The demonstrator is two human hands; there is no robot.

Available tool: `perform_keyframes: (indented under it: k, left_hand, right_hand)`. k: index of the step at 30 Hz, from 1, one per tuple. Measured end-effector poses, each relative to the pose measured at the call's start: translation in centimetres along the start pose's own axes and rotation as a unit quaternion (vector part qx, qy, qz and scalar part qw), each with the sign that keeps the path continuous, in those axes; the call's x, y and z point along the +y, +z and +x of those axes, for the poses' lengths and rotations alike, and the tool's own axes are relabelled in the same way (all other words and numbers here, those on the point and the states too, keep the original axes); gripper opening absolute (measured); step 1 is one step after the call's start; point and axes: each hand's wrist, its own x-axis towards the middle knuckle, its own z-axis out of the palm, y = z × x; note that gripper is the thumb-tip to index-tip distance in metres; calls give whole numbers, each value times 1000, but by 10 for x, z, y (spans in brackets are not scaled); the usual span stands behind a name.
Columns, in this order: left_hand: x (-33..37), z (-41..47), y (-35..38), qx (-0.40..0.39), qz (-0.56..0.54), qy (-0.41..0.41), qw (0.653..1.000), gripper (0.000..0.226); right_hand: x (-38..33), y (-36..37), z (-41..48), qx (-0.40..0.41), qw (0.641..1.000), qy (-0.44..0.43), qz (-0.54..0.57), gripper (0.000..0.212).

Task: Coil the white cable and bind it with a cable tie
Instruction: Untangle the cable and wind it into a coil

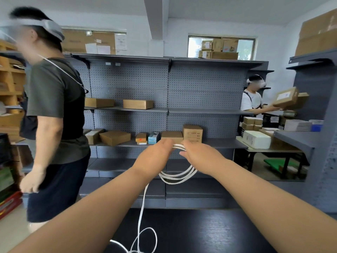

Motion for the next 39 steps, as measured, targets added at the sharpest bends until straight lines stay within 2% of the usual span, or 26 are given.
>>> perform_keyframes:
  k: [4, 8, 11, 14, 18, 21, 23, 27, 29, 32, 34, 39]
  left_hand:
    - [1, 0, -2, 14, -8, -7, 1000, 18]
    - [1, -3, -1, 15, -128, -52, 990, 15]
    - [0, -7, 3, 5, -244, -97, 965, 6]
    - [0, -11, 6, 14, -313, -117, 942, 13]
    - [-3, -13, 8, 3, -326, -120, 938, 13]
    - [-9, -11, 6, -35, -335, -126, 933, 12]
    - [-13, -9, 2, -73, -378, -140, 912, 10]
    - [-17, -5, -10, -160, -509, -166, 829, 11]
    - [-19, -4, -16, -187, -528, -169, 811, 11]
    - [-19, 1, -21, -173, -502, -173, 830, 13]
    - [-16, 3, -23, -144, -497, -180, 837, 5]
    - [1, 8, -17, -13, -458, -171, 872, 17]
  right_hand:
    - [-3, 2, 0, 49, 998, 4, -32, 28]
    - [-1, 4, 2, 43, 999, 21, 7, 25]
    - [4, 5, 2, 31, 996, 55, 63, 21]
    - [6, 5, 0, 30, 986, 98, 134, 20]
    - [4, 6, -3, 47, 974, 118, 186, 20]
    - [6, 9, -4, 61, 969, 126, 203, 22]
    - [9, 11, -5, 68, 970, 122, 199, 19]
    - [18, 15, -4, 96, 985, 96, 103, 19]
    - [23, 15, -2, 110, 989, 77, 64, 20]
    - [27, 15, -1, 132, 990, 50, 25, 16]
    - [28, 13, -1, 145, 988, 46, 2, 13]
    - [24, 6, 0, 182, 979, 88, -17, 10]
